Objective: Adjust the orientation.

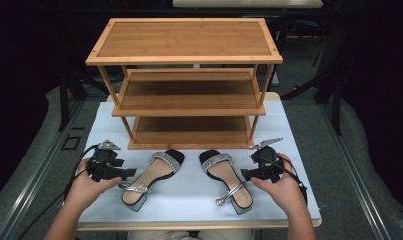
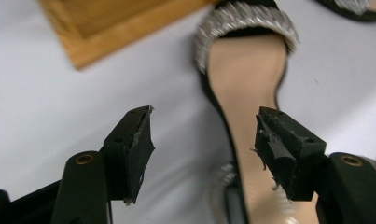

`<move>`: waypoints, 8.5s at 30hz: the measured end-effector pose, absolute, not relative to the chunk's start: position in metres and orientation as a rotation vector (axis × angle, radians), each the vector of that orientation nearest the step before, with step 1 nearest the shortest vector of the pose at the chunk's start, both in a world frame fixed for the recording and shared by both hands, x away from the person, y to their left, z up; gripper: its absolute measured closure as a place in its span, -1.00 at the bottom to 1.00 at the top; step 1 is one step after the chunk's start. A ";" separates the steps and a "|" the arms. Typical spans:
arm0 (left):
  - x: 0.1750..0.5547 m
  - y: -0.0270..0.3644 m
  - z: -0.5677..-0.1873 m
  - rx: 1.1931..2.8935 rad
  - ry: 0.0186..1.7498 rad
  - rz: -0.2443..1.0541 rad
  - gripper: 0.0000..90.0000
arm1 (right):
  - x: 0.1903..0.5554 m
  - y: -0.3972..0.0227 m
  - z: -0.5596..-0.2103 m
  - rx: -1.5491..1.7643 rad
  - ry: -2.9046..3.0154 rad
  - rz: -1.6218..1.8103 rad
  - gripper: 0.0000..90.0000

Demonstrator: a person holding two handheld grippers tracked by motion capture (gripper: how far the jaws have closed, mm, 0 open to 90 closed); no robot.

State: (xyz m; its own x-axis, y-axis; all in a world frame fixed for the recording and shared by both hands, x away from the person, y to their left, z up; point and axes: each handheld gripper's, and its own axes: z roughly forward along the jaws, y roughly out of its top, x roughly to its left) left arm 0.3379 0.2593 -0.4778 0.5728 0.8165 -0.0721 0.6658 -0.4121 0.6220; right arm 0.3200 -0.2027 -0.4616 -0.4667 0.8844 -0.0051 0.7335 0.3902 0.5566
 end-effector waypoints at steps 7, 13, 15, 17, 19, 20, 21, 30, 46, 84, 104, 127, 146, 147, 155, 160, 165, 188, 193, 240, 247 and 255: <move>0.325 0.270 -0.472 2.097 1.105 0.481 -0.19 | 0.308 -0.216 -0.462 1.255 2.261 0.825 -0.32; 0.311 0.279 -0.466 2.044 1.096 0.453 -0.19 | 0.300 -0.224 -0.474 1.303 2.224 0.845 -0.30; 0.310 0.281 -0.465 2.021 1.101 0.436 -0.19 | 0.298 -0.225 -0.473 1.311 2.219 0.862 -0.30; 0.309 0.282 -0.465 2.011 1.101 0.425 -0.19 | 0.295 -0.228 -0.470 1.328 2.194 0.904 -0.28; 0.310 0.281 -0.469 2.019 1.100 0.411 -0.19 | 0.293 -0.229 -0.468 1.338 2.182 0.943 -0.27; 0.311 0.281 -0.470 2.022 1.102 0.410 -0.19 | 0.293 -0.229 -0.467 1.339 2.170 0.953 -0.27; 0.312 0.281 -0.472 2.026 1.106 0.411 -0.19 | 0.293 -0.229 -0.466 1.334 2.170 0.969 -0.27; 0.317 0.281 -0.480 2.041 1.134 0.404 -0.19 | 0.297 -0.236 -0.472 1.377 2.146 0.970 -0.23; 0.336 0.263 -0.458 2.210 1.157 0.390 -0.24 | 0.294 -0.234 -0.474 1.408 2.130 0.962 -0.26; 0.356 0.195 -0.474 2.494 1.153 0.286 -0.42 | 0.298 -0.230 -0.485 1.452 2.155 0.975 -0.27; 0.359 0.179 -0.503 2.622 1.220 0.142 -0.41 | 0.300 -0.231 -0.489 1.459 2.162 0.970 -0.27; 0.362 0.172 -0.512 2.676 1.260 0.092 -0.20 | 0.302 -0.231 -0.493 1.472 2.169 0.961 -0.27; 0.360 0.170 -0.514 2.673 1.281 0.121 -0.17 | 0.303 -0.231 -0.496 1.476 2.175 0.957 -0.27; 0.361 0.170 -0.514 2.673 1.285 0.121 -0.17 | 0.303 -0.231 -0.496 1.477 2.175 0.956 -0.27; 0.363 0.168 -0.513 2.683 1.315 0.103 -0.14 | 0.304 -0.232 -0.498 1.484 2.174 0.953 -0.27; 0.365 0.170 -0.512 2.700 1.303 0.111 -0.11 | 0.304 -0.232 -0.497 1.492 2.170 0.954 -0.27; 0.368 0.174 -0.511 2.671 1.321 0.086 -0.07 | 0.304 -0.233 -0.497 1.495 2.170 0.954 -0.27; 0.384 0.193 -0.486 2.507 1.375 0.078 -0.06 | 0.306 -0.234 -0.501 1.497 2.162 0.955 -0.26; 0.398 0.193 -0.488 2.476 1.422 0.125 -0.05 | 0.306 -0.235 -0.501 1.506 2.160 0.957 -0.27; 0.365 0.229 -0.421 2.282 1.243 0.241 0.23 | 0.307 -0.239 -0.504 1.512 2.159 0.954 -0.26; 0.332 0.254 -0.436 2.297 1.245 0.355 0.43 | 0.307 -0.237 -0.505 1.509 2.148 0.944 -0.27; 0.317 0.257 -0.473 2.245 1.248 0.349 0.42 | 0.308 -0.238 -0.506 1.525 2.152 0.941 -0.26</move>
